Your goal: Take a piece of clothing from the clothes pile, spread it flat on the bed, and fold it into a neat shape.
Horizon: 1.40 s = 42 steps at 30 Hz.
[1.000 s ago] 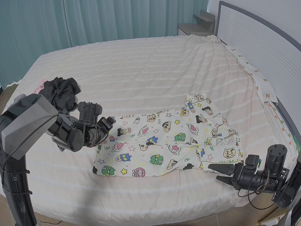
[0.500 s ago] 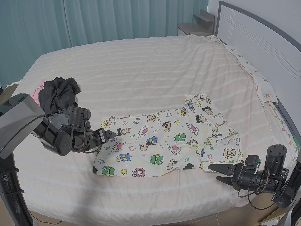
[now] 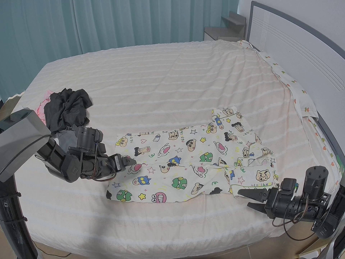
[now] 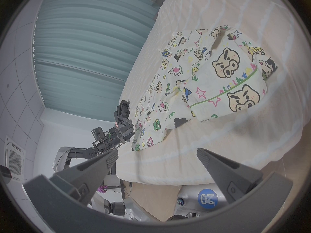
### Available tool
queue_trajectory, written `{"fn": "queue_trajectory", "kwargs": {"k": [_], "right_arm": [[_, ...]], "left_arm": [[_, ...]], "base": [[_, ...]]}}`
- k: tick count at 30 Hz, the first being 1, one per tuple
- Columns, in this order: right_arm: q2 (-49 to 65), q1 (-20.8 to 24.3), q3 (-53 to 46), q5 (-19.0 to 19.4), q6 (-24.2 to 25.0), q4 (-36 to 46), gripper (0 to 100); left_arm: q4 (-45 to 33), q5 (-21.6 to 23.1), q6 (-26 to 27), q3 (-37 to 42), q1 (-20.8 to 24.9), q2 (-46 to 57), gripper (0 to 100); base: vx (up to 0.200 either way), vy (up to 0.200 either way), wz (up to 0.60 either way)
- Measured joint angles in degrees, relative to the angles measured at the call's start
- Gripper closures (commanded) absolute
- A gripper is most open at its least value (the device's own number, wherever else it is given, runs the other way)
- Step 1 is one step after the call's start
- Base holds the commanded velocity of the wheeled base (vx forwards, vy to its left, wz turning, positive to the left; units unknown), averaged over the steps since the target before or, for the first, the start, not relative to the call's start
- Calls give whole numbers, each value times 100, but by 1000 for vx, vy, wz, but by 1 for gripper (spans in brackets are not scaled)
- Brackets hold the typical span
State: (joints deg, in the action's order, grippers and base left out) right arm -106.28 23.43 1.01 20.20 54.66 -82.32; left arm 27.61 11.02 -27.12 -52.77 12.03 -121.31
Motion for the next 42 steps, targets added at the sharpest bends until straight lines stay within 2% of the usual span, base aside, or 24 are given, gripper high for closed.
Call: {"fn": "queue_trajectory", "kwargs": {"k": [22, 36, 37, 42], "right_arm": [[-54, 0, 0, 0, 0, 0, 0], [-61, 18, 0, 0, -1, 0, 0], [-61, 18, 0, 0, 0, 0, 0], [-61, 22, 0, 0, 0, 0, 0]], "left_arm": [[495, 200, -71, 285, 221, -168, 0], [523, 197, -44, 451, 80, -206, 0], [523, 197, -44, 451, 78, -208, 100], [528, 200, -40, 444, 87, -232, 100]], "base": [[0, 0, 0], [0, 0, 0], [0, 0, 0], [0, 0, 0]]}}
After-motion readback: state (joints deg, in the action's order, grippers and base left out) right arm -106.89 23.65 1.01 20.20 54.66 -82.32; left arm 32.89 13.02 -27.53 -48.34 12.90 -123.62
